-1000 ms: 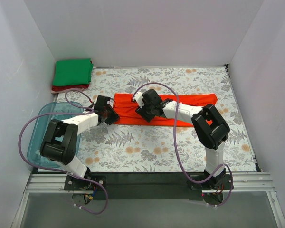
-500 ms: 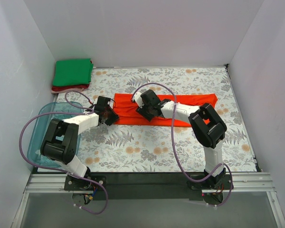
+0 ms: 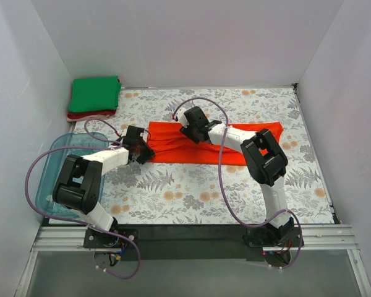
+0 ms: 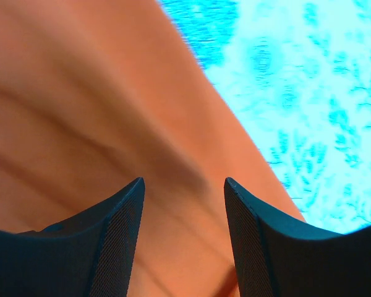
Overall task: Fold and stack the t-shirts
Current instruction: Fold the tshirt
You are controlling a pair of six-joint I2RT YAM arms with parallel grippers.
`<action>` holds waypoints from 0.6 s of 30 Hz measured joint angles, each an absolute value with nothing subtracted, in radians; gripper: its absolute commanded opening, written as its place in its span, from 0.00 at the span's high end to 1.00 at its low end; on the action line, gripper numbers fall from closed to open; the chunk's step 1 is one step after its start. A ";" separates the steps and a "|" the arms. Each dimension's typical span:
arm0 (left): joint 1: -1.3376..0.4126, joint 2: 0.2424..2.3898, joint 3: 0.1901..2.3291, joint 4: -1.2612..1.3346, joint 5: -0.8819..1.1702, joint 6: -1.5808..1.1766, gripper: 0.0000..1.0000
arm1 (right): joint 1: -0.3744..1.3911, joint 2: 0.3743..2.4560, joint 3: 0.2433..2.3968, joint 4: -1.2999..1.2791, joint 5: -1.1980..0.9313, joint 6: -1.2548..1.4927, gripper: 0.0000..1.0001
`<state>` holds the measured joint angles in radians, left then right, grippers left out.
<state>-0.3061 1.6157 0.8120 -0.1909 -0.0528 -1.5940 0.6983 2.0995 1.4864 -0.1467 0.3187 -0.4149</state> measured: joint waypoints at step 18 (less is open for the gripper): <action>-0.308 1.554 0.812 -0.234 -0.096 -1.593 0.60 | 0.706 1.987 1.454 -0.135 -0.020 -0.343 0.37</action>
